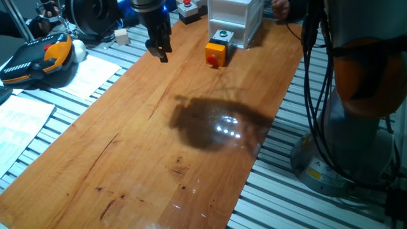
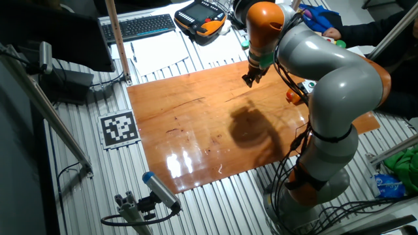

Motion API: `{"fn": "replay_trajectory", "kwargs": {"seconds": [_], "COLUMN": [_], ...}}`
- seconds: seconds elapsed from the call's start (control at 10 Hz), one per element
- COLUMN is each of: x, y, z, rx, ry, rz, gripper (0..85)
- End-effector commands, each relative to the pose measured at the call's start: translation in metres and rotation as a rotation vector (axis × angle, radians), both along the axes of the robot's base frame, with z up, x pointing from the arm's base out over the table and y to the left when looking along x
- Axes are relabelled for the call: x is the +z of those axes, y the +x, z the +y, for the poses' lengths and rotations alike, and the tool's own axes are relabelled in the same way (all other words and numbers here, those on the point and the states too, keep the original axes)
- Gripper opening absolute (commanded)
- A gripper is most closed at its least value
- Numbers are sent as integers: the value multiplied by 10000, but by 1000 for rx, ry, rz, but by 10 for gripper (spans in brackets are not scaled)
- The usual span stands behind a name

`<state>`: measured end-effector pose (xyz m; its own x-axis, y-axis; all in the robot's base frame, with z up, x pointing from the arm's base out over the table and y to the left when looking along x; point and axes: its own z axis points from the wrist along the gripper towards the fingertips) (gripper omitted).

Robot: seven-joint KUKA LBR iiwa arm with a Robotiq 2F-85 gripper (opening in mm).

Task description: Press the button horizontally

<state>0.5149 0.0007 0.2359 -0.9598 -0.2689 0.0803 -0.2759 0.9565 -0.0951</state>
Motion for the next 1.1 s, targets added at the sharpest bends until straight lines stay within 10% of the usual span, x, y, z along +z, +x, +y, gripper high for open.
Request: {"fn": "replay_trajectory", "kwargs": {"seconds": [0.0,0.9,1.0], "x": [0,0,0], "y": [0,1,1], "z": [0,-1,-1], "rx": [26,-33,-82], "ry": [0,0,68], "rz": [0,-22,-40], "gripper": [0,0,0]}}
